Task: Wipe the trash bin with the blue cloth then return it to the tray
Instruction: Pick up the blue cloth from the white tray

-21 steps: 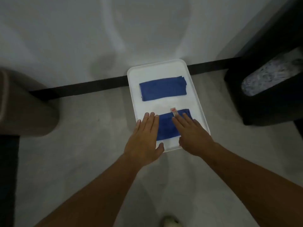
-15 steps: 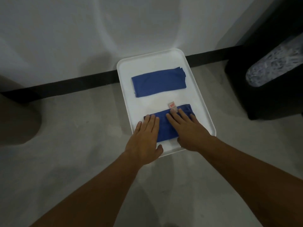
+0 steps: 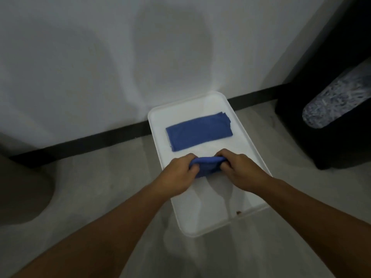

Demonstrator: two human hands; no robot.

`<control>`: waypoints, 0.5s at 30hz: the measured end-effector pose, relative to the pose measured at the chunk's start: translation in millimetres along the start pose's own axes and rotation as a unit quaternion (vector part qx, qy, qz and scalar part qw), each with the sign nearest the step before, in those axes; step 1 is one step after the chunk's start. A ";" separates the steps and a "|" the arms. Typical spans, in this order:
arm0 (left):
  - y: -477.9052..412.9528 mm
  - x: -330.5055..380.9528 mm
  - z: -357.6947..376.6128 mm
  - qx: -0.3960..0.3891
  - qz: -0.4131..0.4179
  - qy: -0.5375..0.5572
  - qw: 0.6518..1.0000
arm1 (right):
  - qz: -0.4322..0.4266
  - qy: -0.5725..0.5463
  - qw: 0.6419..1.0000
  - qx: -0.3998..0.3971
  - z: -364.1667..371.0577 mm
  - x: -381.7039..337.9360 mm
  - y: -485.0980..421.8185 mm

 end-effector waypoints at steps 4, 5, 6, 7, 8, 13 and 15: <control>-22.4 21.7 -52.4 0.030 0.001 0.044 0.999 | 0.045 -0.109 0.993 -0.022 -26.2 -36.6 -11.0; -23.9 24.7 -65.5 0.036 0.001 0.065 0.997 | 0.071 -0.150 0.986 -0.021 -29.5 -43.7 -13.8; -24.8 27.3 -78.3 0.039 0.001 0.092 0.995 | 0.106 -0.203 0.973 -0.024 -30.9 -48.1 -16.8; -24.9 30.1 -90.2 0.039 0.002 0.125 0.991 | 0.143 -0.263 0.954 -0.034 -31.8 -52.3 -19.0; -22.8 32.0 -101.0 0.037 0.002 0.155 0.987 | 0.156 -0.317 0.934 -0.047 -32.4 -60.1 -18.3; 0.4 32.6 -158.9 0.039 0.017 0.273 0.961 | 0.014 -0.408 0.900 -0.152 -34.3 -129.5 -15.3; 19.1 28.0 -181.1 0.003 0.012 0.320 0.947 | -0.017 -0.411 0.890 -0.196 -30.9 -163.9 -10.1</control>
Point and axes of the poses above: each hand's wrist, its own y-axis away from the middle knuckle, its own z-axis out of the palm, x = y × z, the point moved 5 cm from there along -y, towards the middle knuckle, and after that the axes turned 8 degrees about y, right-handed, at the moved point
